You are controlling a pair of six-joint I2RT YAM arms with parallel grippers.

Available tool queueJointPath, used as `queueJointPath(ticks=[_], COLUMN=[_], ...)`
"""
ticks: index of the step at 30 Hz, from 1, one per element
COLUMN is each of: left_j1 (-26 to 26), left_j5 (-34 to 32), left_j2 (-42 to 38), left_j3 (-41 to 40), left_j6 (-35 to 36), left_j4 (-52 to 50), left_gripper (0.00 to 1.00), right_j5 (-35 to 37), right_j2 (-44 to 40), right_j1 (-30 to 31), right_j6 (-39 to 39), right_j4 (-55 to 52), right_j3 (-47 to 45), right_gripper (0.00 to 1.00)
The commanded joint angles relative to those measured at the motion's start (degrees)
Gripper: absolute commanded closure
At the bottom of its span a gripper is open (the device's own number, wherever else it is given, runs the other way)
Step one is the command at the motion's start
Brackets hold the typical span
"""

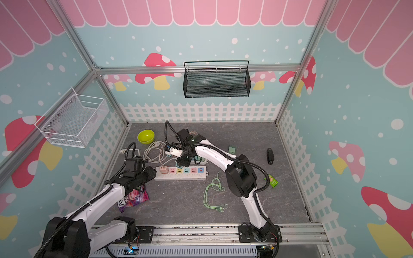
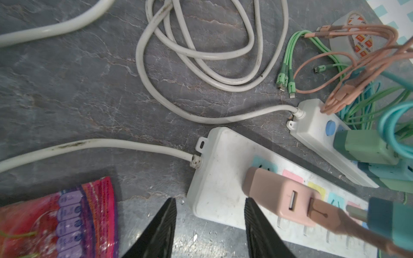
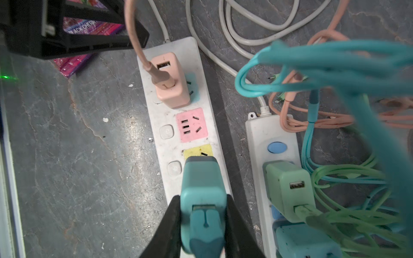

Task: Insert plugs into power strip
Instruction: Insert the plug into the socket.

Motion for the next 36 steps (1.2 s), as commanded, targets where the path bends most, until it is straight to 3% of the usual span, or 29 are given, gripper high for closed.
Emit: queueJointPath(ticks=[1, 36], left_j1=[0.8, 2.1], left_j5=[2.2, 3.4], left_j2=[1.3, 6.3], left_j3=[-1.1, -4.3], left_j6=[0.4, 0.6], left_j4=[2.6, 7.4], left_gripper=[0.54, 0.63], right_j5=[1.2, 4.5], right_j2=[1.9, 7.8], right_j1=[0.8, 3.6], right_j6=[-3.7, -8.2], right_j4=[-2.4, -7.3], right_j3=[2.6, 8.1], right_gripper=[1.0, 1.0])
